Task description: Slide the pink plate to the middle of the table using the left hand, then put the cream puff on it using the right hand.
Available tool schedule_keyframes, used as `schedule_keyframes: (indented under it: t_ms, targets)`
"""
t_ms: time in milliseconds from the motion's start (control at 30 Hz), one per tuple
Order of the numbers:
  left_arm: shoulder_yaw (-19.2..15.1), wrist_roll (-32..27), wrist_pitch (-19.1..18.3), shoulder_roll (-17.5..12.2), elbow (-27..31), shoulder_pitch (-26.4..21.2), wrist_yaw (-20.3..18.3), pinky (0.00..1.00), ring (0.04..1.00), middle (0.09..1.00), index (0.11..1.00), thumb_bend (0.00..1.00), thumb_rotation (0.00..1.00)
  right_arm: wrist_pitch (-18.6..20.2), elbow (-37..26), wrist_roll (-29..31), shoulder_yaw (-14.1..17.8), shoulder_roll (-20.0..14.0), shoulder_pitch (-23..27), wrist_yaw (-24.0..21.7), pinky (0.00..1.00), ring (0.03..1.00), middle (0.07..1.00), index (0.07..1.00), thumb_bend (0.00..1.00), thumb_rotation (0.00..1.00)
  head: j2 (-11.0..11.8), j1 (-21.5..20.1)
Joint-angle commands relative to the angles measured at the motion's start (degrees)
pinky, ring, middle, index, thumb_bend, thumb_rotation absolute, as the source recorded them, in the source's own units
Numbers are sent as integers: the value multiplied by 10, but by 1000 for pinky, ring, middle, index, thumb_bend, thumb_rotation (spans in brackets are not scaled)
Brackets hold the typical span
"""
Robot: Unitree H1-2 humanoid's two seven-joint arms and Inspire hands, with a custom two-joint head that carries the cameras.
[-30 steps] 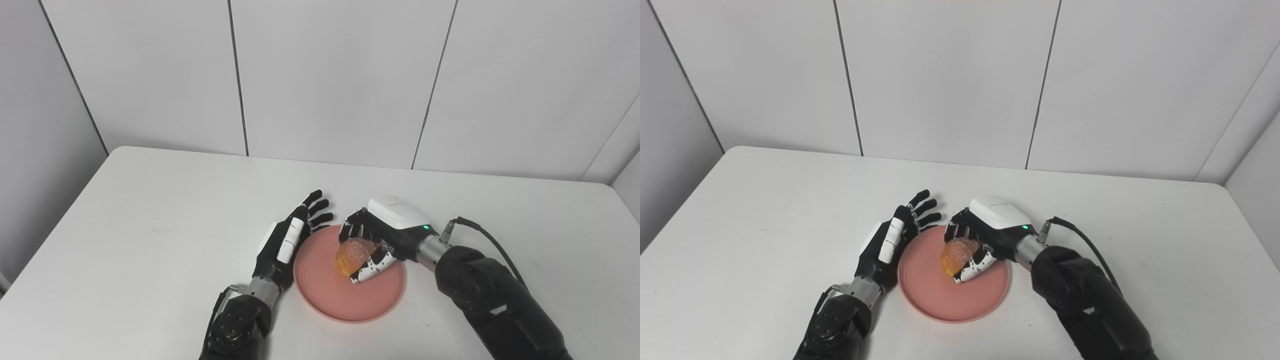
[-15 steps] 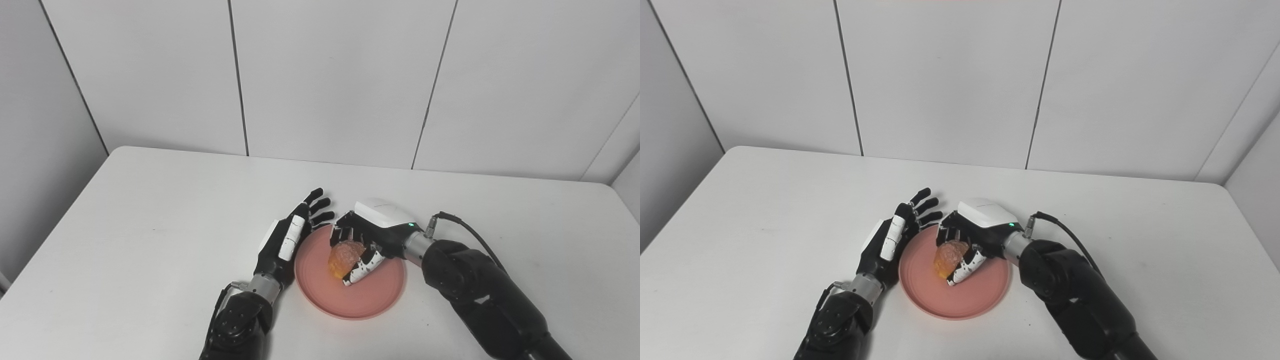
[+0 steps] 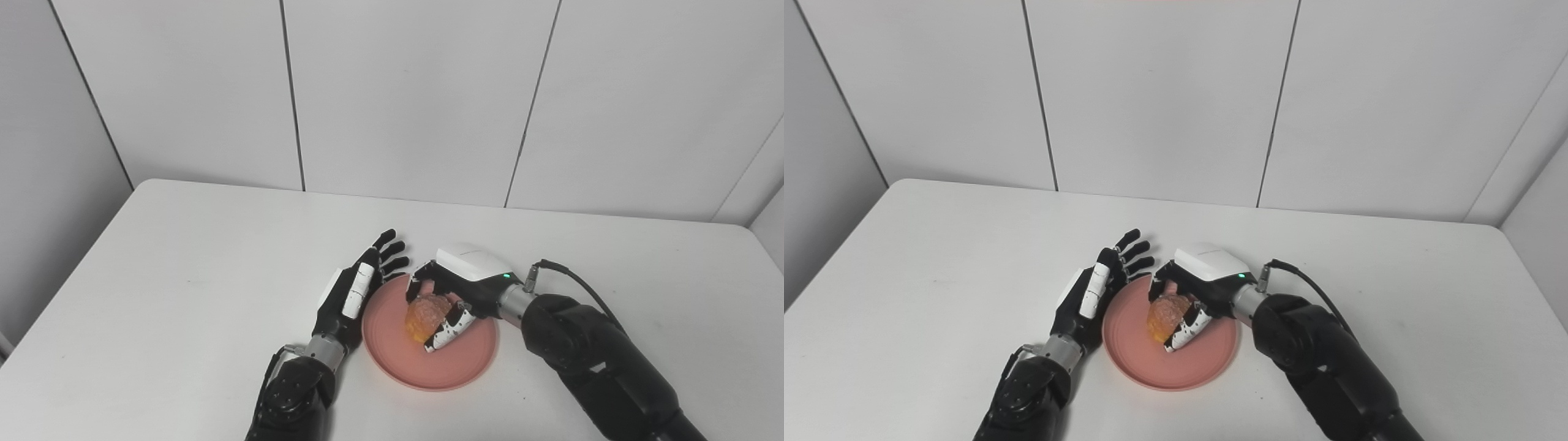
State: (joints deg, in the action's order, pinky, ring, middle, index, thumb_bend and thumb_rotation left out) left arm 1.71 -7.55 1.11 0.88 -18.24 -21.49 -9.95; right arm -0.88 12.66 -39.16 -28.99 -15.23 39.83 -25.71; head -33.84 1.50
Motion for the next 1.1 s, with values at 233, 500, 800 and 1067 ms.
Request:
schedule_keyframes:
  t_ms: [233, 500, 800, 1067]
  targets:
    - [1, 4, -19, 3, -15, 10, 6, 811, 855, 907, 897, 918, 915, -3, -22, 5, 15, -13, 18, -8, 711, 787, 779, 730, 1000, 351, 1, -3]
    - [0, 2, -19, 3, -17, 10, 5, 821, 853, 904, 899, 927, 913, 0, -40, 11, 27, -19, 20, -18, 713, 791, 783, 726, 1000, 348, 0, -3]
    - [-3, -1, -18, 3, -17, 9, 5, 816, 866, 903, 895, 930, 903, -19, -81, 110, 117, -10, 3, 14, 665, 756, 760, 705, 1000, 467, 1, -5]
    - [-5, 5, -15, 3, -16, 6, 12, 817, 856, 892, 894, 968, 903, -24, -108, 297, 225, 46, -41, 57, 584, 654, 691, 695, 957, 705, 1, -5]
